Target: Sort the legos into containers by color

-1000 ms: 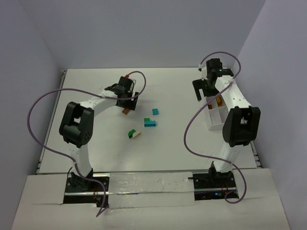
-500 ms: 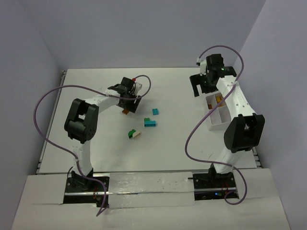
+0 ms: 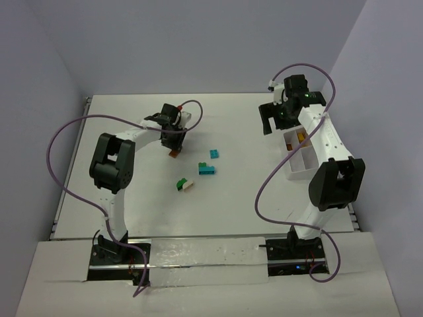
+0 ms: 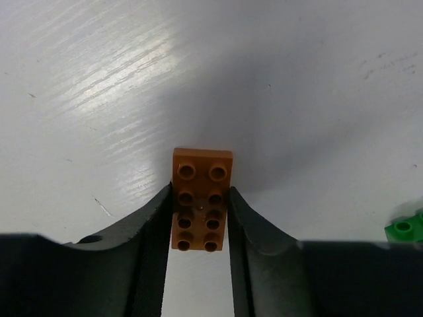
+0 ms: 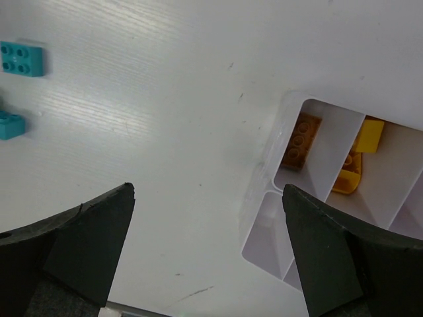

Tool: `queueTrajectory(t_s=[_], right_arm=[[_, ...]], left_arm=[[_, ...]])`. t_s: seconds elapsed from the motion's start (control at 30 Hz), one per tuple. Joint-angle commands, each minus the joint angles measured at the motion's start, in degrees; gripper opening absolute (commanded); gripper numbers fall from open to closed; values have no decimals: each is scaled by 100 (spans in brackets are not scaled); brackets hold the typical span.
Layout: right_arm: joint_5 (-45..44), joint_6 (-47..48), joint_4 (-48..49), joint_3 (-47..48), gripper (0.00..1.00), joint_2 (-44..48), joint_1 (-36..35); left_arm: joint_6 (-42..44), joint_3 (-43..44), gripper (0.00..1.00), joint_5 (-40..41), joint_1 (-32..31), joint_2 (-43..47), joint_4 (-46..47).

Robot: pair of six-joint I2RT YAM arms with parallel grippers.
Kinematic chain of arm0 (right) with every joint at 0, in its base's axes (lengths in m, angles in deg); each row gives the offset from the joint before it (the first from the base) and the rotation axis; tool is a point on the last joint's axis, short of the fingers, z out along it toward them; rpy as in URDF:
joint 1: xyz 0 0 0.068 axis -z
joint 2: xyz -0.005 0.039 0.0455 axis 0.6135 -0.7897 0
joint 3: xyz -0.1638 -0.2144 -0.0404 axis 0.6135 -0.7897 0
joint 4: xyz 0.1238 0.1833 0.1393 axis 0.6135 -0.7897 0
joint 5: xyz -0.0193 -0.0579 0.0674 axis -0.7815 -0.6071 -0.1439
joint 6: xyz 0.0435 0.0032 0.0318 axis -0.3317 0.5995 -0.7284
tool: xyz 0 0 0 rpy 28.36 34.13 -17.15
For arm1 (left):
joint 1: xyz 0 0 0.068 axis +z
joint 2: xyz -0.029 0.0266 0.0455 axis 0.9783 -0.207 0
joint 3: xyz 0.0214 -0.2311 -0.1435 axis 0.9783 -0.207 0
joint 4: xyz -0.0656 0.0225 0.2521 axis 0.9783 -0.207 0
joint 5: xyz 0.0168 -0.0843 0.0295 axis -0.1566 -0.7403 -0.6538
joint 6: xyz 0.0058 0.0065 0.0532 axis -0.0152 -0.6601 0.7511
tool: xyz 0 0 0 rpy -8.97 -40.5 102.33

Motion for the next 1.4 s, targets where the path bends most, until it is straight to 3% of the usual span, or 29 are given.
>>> queueTrajectory(t_s=[0.0, 0.1, 0.13, 0.4, 0.6, 0.8, 1.13, 1.37], right_arm=[[616, -215, 233, 143, 100, 519, -202], [1008, -555, 595, -179, 100, 748, -378], [1145, -654, 680, -228, 100, 771, -419], [2906, -2305, 1711, -901, 99, 785, -618], [3982, -2813, 2138, -923, 98, 656, -772], [4514, -2951, 2104, -424, 93, 475, -914], [4417, -2886, 2017, -554, 80, 162, -1346], [4919, -3170, 2183, -418, 72, -109, -1366]], left_arm=[[-350, -49, 23, -167, -32, 40, -116], [-419, -108, 2, -217, -85, 320, -56], [-433, -129, 0, -345, -86, 425, -27], [-633, -726, 0, -2363, -134, 2184, 783], [-747, -712, 0, -2921, -350, 2608, 861], [-705, -699, 0, -2999, -676, 2893, 929], [-697, -498, 0, -3017, -958, 3061, 853], [-456, -557, 0, -2682, -1205, 3152, 806]])
